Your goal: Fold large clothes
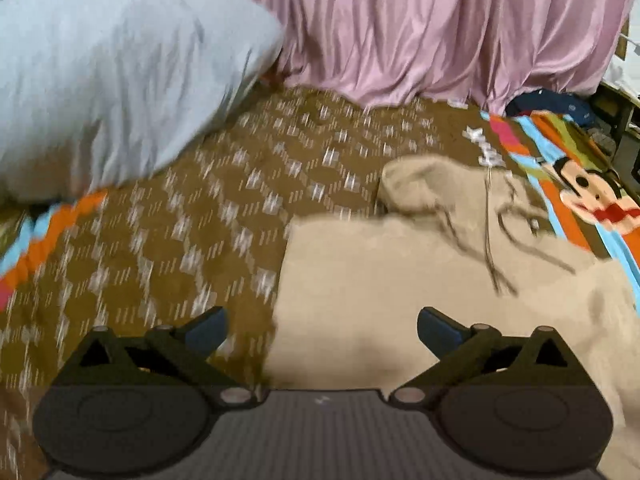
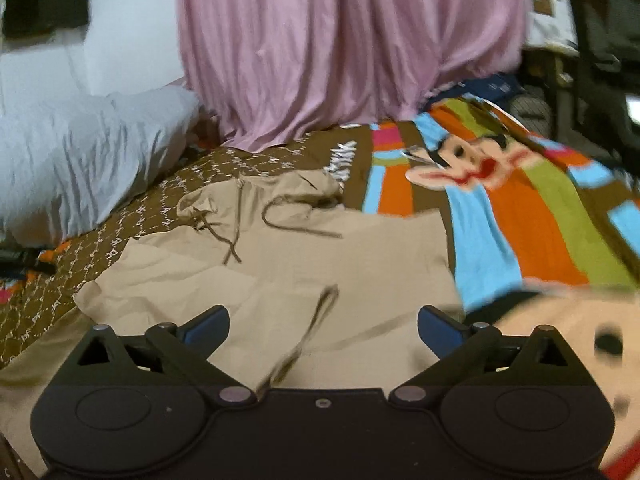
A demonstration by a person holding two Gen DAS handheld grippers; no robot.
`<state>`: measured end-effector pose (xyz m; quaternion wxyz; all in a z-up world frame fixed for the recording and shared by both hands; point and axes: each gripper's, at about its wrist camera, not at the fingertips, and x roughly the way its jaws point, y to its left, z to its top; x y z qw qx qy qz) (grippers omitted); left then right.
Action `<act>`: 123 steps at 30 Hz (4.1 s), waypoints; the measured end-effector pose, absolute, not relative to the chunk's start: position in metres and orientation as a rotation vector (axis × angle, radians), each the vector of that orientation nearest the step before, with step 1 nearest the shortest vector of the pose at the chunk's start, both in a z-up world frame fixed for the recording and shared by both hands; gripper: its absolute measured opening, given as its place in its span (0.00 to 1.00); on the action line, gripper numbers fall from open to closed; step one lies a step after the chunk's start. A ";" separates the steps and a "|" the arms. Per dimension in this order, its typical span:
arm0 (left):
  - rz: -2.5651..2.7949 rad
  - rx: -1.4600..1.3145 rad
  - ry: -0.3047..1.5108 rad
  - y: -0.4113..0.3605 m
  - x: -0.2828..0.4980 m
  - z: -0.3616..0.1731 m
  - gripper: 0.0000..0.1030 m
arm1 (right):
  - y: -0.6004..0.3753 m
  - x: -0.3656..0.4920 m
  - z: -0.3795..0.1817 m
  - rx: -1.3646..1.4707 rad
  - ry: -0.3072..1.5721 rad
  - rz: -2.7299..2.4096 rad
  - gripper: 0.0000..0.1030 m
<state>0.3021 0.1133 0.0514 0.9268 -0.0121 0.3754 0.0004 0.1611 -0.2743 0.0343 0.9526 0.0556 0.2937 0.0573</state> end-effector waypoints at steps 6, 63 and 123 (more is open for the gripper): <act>0.008 0.042 0.708 0.072 0.418 0.035 0.87 | -0.283 0.299 0.053 0.066 0.634 0.169 0.82; -0.225 -0.038 0.788 0.138 0.259 -0.017 0.76 | -0.249 0.220 -0.037 -0.621 0.493 0.329 0.53; -0.211 -0.104 0.853 0.063 0.310 -0.068 0.76 | -0.167 0.289 -0.075 -0.218 0.703 0.179 0.47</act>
